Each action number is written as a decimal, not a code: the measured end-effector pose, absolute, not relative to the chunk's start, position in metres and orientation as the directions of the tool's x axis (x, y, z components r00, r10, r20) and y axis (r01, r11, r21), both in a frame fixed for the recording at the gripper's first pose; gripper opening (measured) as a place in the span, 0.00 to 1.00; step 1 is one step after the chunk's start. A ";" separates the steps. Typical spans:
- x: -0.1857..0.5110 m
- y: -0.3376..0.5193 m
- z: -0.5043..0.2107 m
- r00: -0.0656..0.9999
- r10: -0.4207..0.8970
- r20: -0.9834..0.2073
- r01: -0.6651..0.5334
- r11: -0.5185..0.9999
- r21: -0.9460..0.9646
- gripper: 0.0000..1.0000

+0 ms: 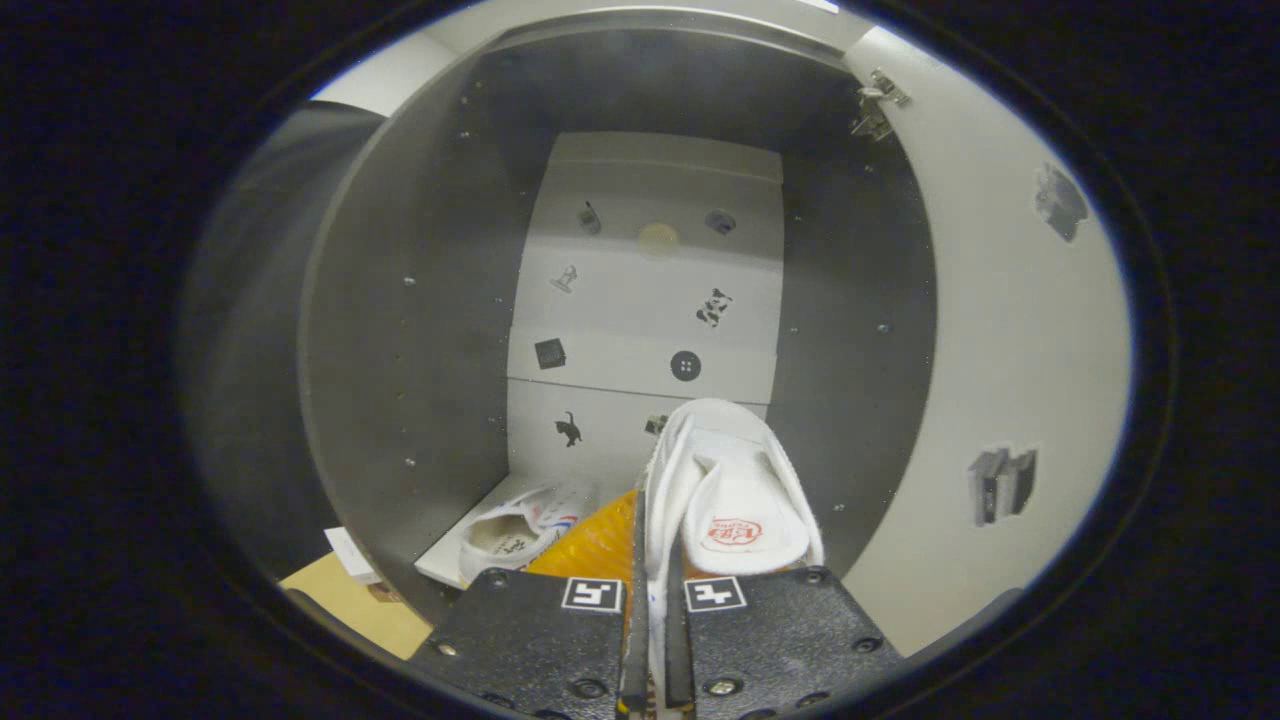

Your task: Open the shoe cabinet door, grab the shoes and put them into the shoe cabinet, then close the shoe cabinet door.

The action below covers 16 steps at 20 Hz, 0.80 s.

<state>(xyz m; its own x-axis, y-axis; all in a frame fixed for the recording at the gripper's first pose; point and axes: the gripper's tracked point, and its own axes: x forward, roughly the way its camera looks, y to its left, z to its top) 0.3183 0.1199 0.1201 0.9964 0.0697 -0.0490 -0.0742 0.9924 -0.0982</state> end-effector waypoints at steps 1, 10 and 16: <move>0.336 0.121 0.115 0.996 0.070 -0.064 -0.076 0.992 -0.104 0.10; 0.417 0.133 0.045 0.962 0.072 -0.263 -0.098 0.991 -0.088 0.10; 0.426 0.141 0.021 0.902 0.052 -0.429 -0.069 0.997 -0.023 0.11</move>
<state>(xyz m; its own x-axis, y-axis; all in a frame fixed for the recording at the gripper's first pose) 0.4257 0.1411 0.0211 0.9017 0.0521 -0.4292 -0.0688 0.9974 -0.0234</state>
